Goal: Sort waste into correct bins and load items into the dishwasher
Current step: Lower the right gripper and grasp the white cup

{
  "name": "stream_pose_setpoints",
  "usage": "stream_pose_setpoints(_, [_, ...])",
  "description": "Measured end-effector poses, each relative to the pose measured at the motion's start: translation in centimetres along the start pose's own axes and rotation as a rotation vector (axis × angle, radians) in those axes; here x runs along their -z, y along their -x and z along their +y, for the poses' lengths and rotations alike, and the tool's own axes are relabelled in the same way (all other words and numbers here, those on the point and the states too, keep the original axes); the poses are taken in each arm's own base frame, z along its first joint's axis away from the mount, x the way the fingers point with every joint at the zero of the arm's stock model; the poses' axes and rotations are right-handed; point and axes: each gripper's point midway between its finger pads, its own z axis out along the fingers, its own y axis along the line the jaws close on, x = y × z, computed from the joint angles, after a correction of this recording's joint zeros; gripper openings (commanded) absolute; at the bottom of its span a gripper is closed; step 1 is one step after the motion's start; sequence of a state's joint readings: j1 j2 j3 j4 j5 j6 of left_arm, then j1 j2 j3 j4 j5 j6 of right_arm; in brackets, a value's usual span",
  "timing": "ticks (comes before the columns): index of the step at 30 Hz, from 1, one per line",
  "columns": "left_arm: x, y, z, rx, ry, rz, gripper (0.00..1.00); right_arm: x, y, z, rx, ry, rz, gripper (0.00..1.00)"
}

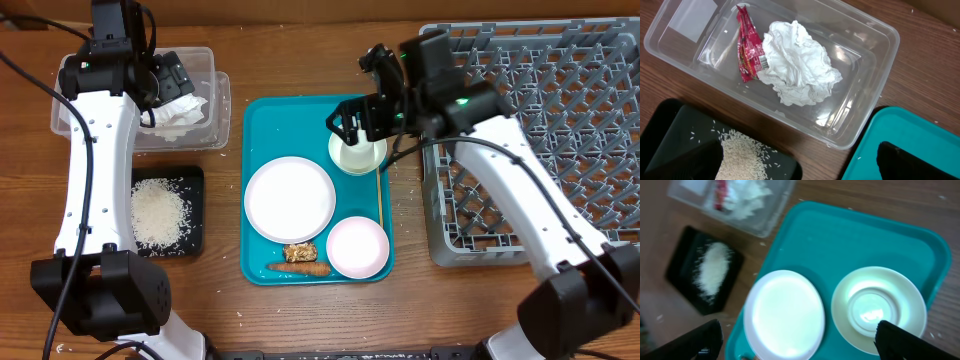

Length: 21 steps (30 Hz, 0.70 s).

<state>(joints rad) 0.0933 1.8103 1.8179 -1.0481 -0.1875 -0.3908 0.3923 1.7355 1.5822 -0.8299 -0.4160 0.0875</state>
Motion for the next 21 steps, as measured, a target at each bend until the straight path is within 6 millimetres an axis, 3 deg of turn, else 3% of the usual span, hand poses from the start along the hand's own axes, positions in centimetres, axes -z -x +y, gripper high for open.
stream_pose_setpoints(8, [0.0,0.0,0.0,0.0,0.0,0.0,1.0,-3.7,-1.8,-2.7,-0.126,-0.32,0.025,1.0])
stream_pose_setpoints(15, [0.0,0.0,0.0,0.0,0.0,0.0,1.0,-4.7,-2.7,-5.1,-0.246,-0.439,0.028,1.0])
stream_pose_setpoints(21, [0.0,0.0,0.0,0.0,0.0,0.0,1.0,-6.7,-4.0,-6.6,-0.287,-0.478,0.07,1.0])
